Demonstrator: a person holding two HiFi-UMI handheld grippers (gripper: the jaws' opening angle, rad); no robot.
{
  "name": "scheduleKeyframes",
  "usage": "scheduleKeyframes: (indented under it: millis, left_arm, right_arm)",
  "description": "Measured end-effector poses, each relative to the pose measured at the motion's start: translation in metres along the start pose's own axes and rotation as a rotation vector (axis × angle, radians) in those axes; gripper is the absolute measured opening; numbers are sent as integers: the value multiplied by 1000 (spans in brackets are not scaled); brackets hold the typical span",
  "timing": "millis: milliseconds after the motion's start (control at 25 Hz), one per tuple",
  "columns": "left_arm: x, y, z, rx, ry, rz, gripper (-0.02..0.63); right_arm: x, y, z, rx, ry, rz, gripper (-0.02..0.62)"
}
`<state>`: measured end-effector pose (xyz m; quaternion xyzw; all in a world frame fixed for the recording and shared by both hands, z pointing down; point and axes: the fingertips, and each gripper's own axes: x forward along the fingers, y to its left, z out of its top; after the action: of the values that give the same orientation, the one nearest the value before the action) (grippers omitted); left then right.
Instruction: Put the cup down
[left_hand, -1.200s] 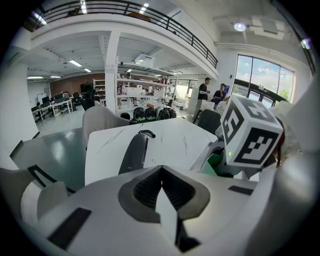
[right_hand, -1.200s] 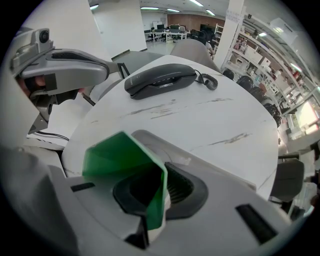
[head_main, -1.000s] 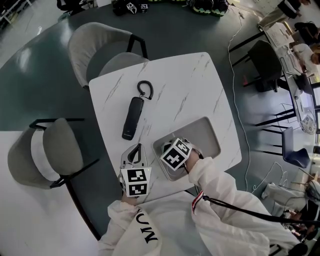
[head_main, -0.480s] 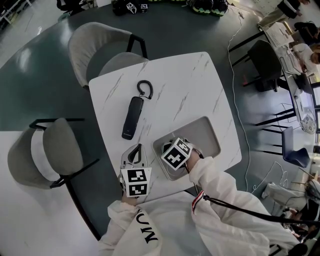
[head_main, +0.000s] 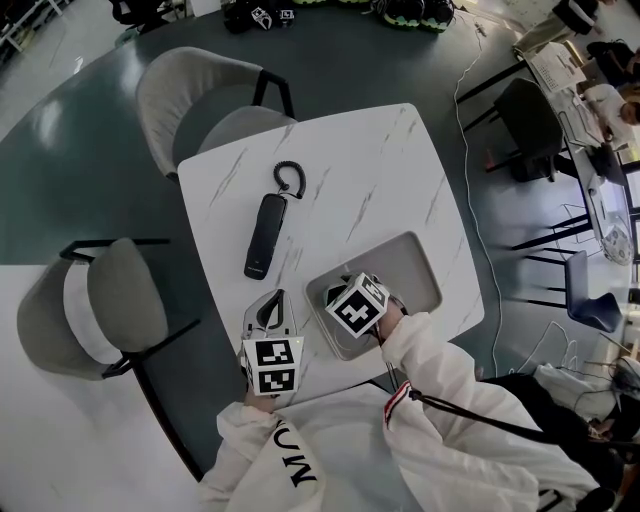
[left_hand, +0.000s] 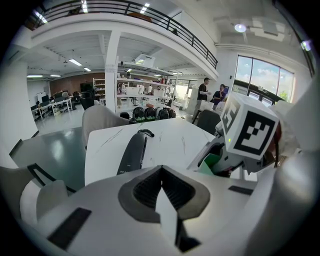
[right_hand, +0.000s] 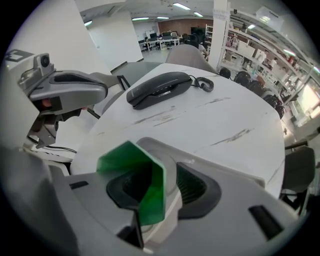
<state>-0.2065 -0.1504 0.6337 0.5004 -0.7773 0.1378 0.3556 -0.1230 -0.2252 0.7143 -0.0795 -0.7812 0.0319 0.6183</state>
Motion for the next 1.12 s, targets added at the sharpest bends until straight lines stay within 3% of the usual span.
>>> scheduleKeyframes:
  millis: [200, 640, 1120]
  left_arm:
    - [-3, -1, -1, 3, -3, -6, 9]
    - [-12, -6, 0, 39, -14, -29, 9]
    - [-36, -10, 8, 119, -47, -87, 9]
  right_arm:
    - [-5, 1, 4, 18, -26, 11, 201]
    - [-27, -13, 2, 33, -68, -80, 202]
    - [-61, -2, -4, 152, -157, -160, 201]
